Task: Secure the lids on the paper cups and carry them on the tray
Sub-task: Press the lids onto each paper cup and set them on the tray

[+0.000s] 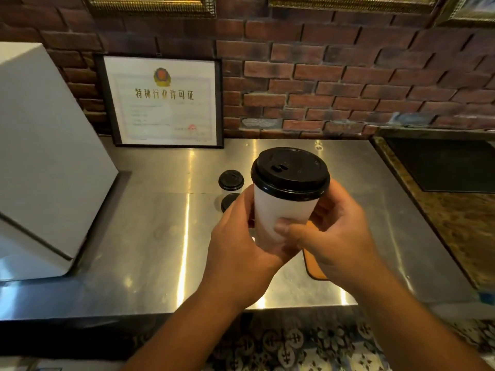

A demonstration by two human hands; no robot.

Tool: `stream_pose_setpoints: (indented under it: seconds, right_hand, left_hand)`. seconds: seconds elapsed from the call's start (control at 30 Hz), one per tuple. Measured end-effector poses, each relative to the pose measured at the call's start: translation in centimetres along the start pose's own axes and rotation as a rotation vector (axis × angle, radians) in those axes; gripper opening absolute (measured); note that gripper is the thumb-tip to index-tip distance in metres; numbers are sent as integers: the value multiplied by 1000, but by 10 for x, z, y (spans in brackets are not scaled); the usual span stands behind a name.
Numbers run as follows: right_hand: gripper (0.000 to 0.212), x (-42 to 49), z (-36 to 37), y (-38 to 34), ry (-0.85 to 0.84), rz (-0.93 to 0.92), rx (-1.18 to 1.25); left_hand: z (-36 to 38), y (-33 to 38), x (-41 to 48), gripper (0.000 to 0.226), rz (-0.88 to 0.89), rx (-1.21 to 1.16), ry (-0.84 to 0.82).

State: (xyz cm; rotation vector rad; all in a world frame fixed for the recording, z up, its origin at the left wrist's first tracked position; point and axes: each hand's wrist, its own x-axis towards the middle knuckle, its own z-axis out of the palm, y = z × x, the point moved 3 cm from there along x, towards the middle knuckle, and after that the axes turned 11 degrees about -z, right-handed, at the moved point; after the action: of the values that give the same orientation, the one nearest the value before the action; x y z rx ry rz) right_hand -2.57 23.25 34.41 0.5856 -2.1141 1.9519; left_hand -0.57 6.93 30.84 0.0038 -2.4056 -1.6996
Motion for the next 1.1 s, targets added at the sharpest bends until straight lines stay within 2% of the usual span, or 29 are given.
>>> stream_pose_setpoints:
  seconds: [0.1, 0.3, 0.47, 0.63, 0.8, 0.9, 1.1]
  right_hand:
    - [88, -3, 0, -4, -61, 16, 20]
    - [89, -5, -3, -4, 29, -8, -8]
    - [92, -12, 0, -5, 46, -13, -29]
    - [97, -15, 1, -7, -14, 13, -13]
    - [93, -17, 0, -6, 16, -22, -39]
    - [98, -19, 2, -4, 38, -16, -36]
    - [98, -21, 0, -4, -15, -15, -42]
  left_hand:
    - [-4, 2, -3, 82, 13, 33, -3]
    - [3, 4, -8, 94, 28, 13, -10]
    - [4, 7, -13, 80, 40, 0, 8]
    - [4, 7, -16, 83, 34, -1, 0]
    - [7, 4, -18, 84, 46, 57, 37]
    - [9, 1, -20, 81, 25, 41, 49]
    - [8, -2, -15, 84, 24, 38, 24]
